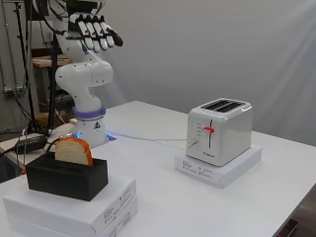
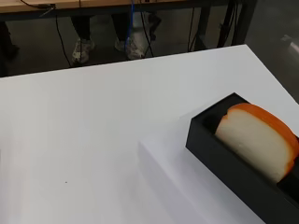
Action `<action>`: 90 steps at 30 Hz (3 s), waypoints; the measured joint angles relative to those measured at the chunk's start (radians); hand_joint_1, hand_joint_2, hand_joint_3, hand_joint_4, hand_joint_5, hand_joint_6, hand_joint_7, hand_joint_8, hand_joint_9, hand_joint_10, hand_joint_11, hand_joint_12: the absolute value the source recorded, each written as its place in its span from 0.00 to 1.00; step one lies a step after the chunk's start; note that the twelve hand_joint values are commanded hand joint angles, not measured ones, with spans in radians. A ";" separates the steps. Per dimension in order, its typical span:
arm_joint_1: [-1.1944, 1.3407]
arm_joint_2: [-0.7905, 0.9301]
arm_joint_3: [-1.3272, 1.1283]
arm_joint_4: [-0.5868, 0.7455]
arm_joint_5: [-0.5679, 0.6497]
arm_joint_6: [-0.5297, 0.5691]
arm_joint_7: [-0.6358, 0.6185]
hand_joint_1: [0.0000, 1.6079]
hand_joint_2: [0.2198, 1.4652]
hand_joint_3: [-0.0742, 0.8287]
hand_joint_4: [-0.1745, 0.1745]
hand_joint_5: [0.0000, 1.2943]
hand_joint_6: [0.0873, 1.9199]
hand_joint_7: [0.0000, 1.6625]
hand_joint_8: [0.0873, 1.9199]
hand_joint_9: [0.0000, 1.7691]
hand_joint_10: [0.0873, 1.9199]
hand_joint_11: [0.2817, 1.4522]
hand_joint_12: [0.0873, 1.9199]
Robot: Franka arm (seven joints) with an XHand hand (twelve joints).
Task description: Teleoperate dual arm-hand system to toast a bread
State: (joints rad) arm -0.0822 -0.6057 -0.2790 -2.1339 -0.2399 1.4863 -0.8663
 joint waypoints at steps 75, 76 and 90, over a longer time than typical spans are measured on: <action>-0.012 0.882 0.381 0.772 0.281 -0.186 -0.468 0.77 0.75 0.08 0.00 0.57 0.61 0.65 0.47 0.82 0.00 0.42 0.10; -0.003 0.914 0.400 0.810 0.288 -0.205 -0.456 0.77 0.75 0.08 0.00 0.57 0.61 0.66 0.47 0.82 0.00 0.42 0.09; 0.044 0.921 0.541 0.700 0.290 -0.128 -0.436 0.77 0.74 0.08 0.04 0.58 0.63 0.67 0.41 0.79 0.00 0.44 0.00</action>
State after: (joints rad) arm -0.0382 0.3154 0.2620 -1.4341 0.0497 1.3581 -1.3020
